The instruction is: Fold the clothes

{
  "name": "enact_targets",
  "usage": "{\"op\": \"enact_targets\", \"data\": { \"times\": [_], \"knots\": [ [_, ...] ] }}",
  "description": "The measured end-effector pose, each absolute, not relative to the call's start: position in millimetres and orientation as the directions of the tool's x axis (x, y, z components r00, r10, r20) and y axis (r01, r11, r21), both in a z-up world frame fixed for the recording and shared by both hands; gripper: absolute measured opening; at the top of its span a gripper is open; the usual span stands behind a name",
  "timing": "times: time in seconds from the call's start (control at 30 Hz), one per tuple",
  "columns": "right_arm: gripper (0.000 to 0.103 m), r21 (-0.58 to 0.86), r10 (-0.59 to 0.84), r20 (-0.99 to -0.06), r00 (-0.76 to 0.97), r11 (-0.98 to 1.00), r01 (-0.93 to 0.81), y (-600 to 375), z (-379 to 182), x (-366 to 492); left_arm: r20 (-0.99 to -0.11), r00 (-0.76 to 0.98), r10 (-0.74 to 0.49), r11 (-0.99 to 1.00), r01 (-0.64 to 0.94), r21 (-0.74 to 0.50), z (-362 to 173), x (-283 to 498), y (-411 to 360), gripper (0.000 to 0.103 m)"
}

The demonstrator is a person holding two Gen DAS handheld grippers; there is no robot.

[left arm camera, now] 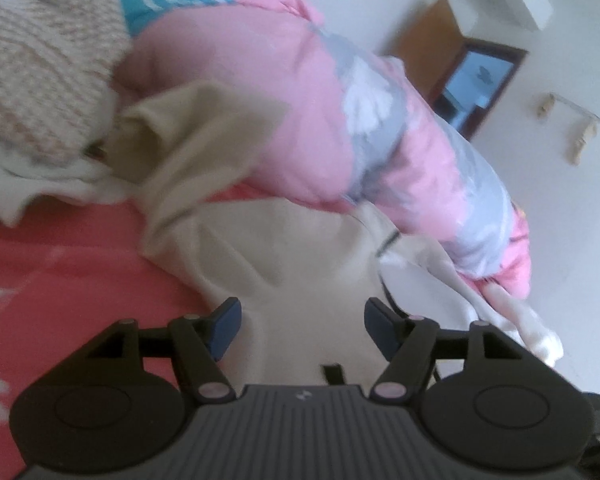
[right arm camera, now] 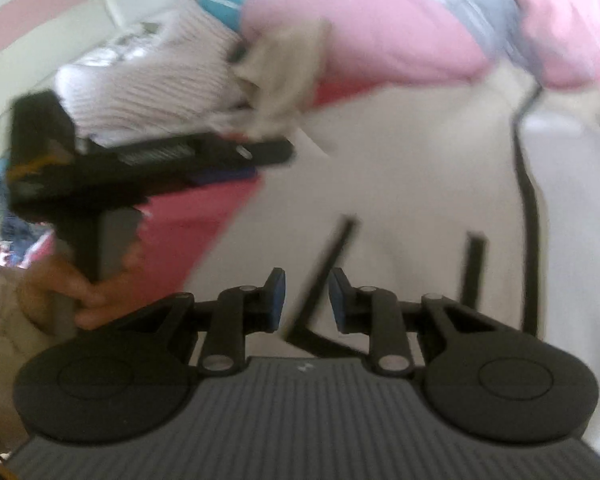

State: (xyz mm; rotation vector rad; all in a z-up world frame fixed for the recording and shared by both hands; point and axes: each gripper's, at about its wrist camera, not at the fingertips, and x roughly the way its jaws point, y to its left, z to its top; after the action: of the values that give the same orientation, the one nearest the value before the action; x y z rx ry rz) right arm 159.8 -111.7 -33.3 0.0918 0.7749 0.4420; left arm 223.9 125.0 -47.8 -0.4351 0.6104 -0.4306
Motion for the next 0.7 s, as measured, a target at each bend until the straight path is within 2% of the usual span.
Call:
{"op": "enact_targets", "data": {
  "times": [0.13, 0.27, 0.3, 0.43, 0.57, 0.7],
  "knots": [
    [0.024, 0.245, 0.462, -0.661, 0.591, 0.877, -0.412, -81, -39, 173, -0.456, 0.776, -0.435, 0.851, 0.189, -0.49, -46, 223, 148, 0.069],
    [0.025, 0.185, 0.409, -0.753, 0.515, 0.883, -0.431, -56, -78, 188, -0.469, 0.804, -0.365, 0.871, 0.118, -0.476, -47, 224, 173, 0.069],
    [0.025, 0.168, 0.402, -0.751, 0.524, 0.883, -0.437, -54, -82, 187, -0.472, 0.808, -0.353, 0.871, 0.1, -0.481, -47, 224, 179, 0.069],
    [0.027, 0.125, 0.371, -0.772, 0.516, 0.885, -0.449, -51, -60, 190, -0.488, 0.818, -0.304, 0.869, 0.028, -0.494, -49, 228, 200, 0.07],
    [0.029, 0.046, 0.369, -0.721, 0.587, 0.87, -0.491, -44, -19, 199, -0.509, 0.814, -0.279, 0.869, -0.011, -0.494, -48, 232, 204, 0.07],
    [0.038, -0.065, 0.375, -0.644, 0.667, 0.841, -0.536, -29, 19, 216, -0.548, 0.791, -0.273, 0.875, -0.033, -0.484, -54, 236, 202, 0.07]
  ]
}}
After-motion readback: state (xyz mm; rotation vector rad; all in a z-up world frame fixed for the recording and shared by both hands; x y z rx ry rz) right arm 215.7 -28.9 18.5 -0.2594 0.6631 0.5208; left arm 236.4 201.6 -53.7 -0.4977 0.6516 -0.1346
